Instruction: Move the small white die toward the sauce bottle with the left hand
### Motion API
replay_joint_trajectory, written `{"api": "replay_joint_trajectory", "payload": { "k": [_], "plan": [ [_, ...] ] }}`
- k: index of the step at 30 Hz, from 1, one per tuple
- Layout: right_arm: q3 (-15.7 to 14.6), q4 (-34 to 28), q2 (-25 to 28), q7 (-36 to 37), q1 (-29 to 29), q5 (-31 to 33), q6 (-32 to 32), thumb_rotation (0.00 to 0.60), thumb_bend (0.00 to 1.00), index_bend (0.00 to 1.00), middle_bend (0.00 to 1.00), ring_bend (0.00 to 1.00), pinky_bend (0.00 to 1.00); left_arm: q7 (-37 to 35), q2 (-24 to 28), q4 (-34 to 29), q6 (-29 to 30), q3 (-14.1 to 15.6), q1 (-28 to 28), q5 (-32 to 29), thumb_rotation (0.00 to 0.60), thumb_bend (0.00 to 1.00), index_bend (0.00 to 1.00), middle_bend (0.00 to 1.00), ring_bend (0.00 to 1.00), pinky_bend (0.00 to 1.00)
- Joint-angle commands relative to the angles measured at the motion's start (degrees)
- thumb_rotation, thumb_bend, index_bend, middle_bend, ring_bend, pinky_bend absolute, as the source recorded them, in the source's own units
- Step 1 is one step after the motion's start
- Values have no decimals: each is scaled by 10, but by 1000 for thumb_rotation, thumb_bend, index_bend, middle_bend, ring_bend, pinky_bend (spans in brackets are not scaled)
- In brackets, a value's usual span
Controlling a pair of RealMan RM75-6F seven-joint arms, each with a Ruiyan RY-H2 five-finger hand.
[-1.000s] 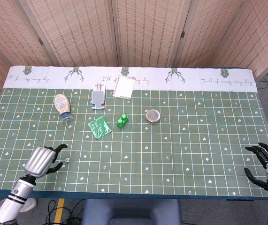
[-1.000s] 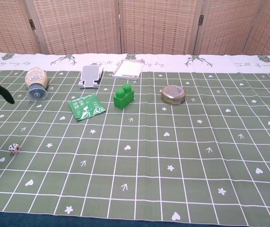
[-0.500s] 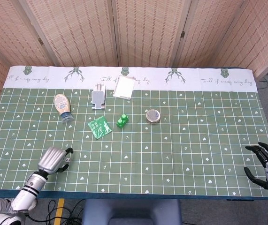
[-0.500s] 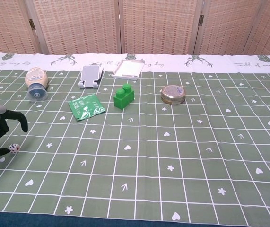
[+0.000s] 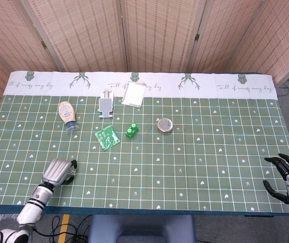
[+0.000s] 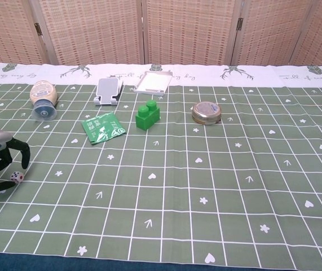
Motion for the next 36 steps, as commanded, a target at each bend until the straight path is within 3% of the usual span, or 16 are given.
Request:
{"api": "replay_joint_trajectory", "payload": {
  "k": [1, 7, 21, 32, 36],
  "plan": [
    [0, 1, 0, 1, -1, 1, 0, 600, 249, 272, 302, 178, 210, 1, -3, 4, 0, 0, -1, -4, 600, 308, 468, 882, 807, 831],
    [0, 2, -2, 2, -2, 2, 1, 600, 249, 272, 301, 178, 210, 2, -4, 10, -1, 1, -4, -14, 600, 310, 488, 883, 807, 831],
    [1, 4, -2, 4, -2, 3, 3, 600, 249, 273, 302, 178, 210, -18, -14, 26, -1, 5, -8, -16, 600, 427, 559, 892, 808, 831],
    [1, 7, -4, 7, -1, 5, 0, 600, 249, 273, 302, 178, 210, -51, 6, 7, 20, 11, -12, 34, 600, 446, 580, 901, 813, 832],
    [1, 8, -3, 9, -1, 5, -1, 600, 249, 274, 302, 178, 210, -116, 6, -8, 63, -10, -14, 71, 600, 446, 594, 901, 812, 832]
  ]
}}
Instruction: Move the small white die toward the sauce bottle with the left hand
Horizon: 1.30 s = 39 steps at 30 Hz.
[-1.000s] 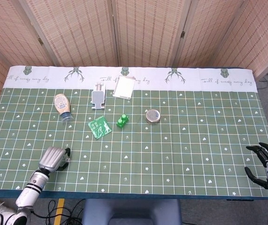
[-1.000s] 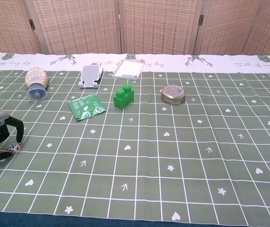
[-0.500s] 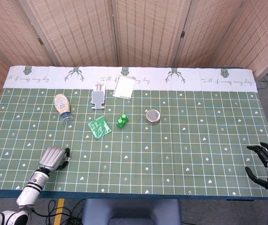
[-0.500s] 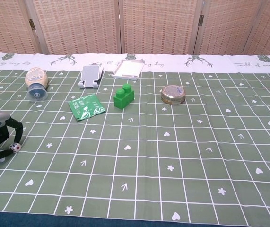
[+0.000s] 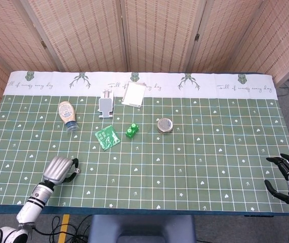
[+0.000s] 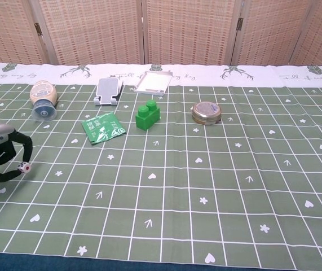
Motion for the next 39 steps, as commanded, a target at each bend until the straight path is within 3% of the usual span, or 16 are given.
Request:
{"api": "replay_joint_trajectory", "payload": {
  "k": [1, 3, 5, 6, 8, 12, 19, 25, 32, 39],
  "plan": [
    [0, 0, 1, 0, 0, 0, 0, 600, 249, 274, 302, 178, 210, -85, -4, -10, 65, -26, 0, 49, 600, 446, 590, 900, 807, 832],
    [0, -1, 2, -1, -1, 1, 2, 600, 250, 275, 301, 182, 210, -165, -25, 0, 152, -55, 10, 92, 600, 443, 454, 871, 774, 837],
    [1, -3, 3, -2, -2, 1, 3, 600, 250, 276, 301, 189, 210, -218, -47, 8, 218, -76, 17, 114, 600, 417, 204, 821, 735, 847],
    [0, -3, 3, -2, -2, 1, 3, 600, 250, 277, 302, 190, 210, -220, -46, 5, 223, -78, 18, 117, 600, 380, 92, 793, 710, 850],
    [0, -3, 2, -2, -2, 2, 2, 600, 249, 277, 302, 190, 210, -203, -36, -7, 221, -79, 17, 117, 600, 295, 5, 744, 668, 850],
    [-1, -2, 0, -2, -1, 2, -1, 600, 249, 277, 302, 190, 210, -173, -23, -31, 211, -76, 20, 104, 600, 246, 0, 660, 620, 850],
    [1, -3, 4, -2, -2, 0, 3, 600, 249, 276, 302, 190, 210, -144, 1, -44, 185, -65, 32, 71, 600, 246, 0, 622, 582, 849],
    [0, -8, 8, -7, 0, -1, 0, 600, 249, 277, 302, 190, 210, -93, 59, -89, 151, -55, 45, 23, 600, 246, 26, 529, 490, 790],
    [1, -15, 13, -15, 3, -3, -4, 600, 249, 277, 302, 190, 210, -62, 103, -116, 175, -49, 79, -6, 600, 246, 69, 458, 424, 624],
    [2, -24, 18, -21, 7, -4, -9, 600, 249, 277, 302, 190, 210, -76, 124, -111, 228, -44, 120, -2, 600, 246, 113, 448, 415, 578]
  ]
}}
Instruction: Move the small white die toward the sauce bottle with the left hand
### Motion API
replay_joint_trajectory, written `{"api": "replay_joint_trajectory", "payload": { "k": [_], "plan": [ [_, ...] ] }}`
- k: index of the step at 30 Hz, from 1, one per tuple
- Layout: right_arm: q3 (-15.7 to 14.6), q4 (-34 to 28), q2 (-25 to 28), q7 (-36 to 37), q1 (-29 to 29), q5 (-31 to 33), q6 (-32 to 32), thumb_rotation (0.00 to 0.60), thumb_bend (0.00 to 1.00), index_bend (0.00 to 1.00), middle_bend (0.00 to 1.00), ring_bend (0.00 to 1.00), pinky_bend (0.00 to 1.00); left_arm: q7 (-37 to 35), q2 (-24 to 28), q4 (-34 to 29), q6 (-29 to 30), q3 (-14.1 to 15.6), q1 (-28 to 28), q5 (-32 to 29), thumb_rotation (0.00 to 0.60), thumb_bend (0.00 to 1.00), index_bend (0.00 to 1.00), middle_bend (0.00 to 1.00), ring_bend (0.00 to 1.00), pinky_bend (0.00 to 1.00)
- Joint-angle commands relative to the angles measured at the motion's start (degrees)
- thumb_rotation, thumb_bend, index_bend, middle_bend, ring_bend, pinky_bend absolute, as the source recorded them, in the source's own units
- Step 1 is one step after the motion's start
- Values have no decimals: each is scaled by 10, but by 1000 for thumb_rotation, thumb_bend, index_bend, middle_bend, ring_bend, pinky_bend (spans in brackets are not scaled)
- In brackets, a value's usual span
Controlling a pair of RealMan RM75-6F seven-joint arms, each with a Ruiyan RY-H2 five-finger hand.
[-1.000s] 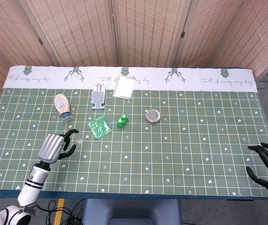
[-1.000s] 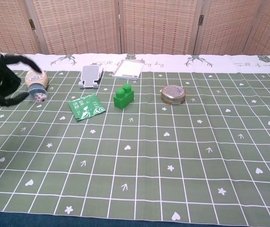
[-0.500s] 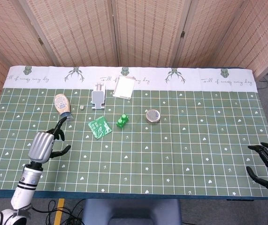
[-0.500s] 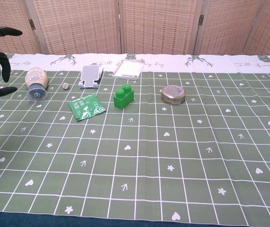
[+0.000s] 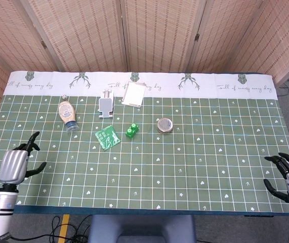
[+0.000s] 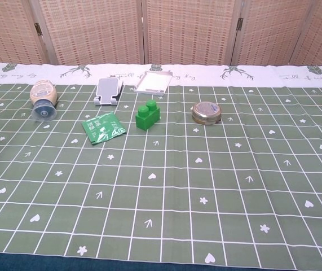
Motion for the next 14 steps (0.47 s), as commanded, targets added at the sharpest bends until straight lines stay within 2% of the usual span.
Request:
{"api": "replay_joint_trajectory", "payload": {
  "k": [1, 14],
  "plan": [
    [1, -2, 0, -2, 1, 0, -1, 600, 249, 277, 301, 190, 210, -7, 11, 5, 22, 3, 17, 3, 600, 246, 114, 447, 414, 574],
    [-1, -10, 1, -6, 5, -6, -4, 600, 249, 277, 302, 190, 210, -14, 42, -5, 53, 16, 59, 13, 600, 246, 129, 444, 409, 540]
  ]
}}
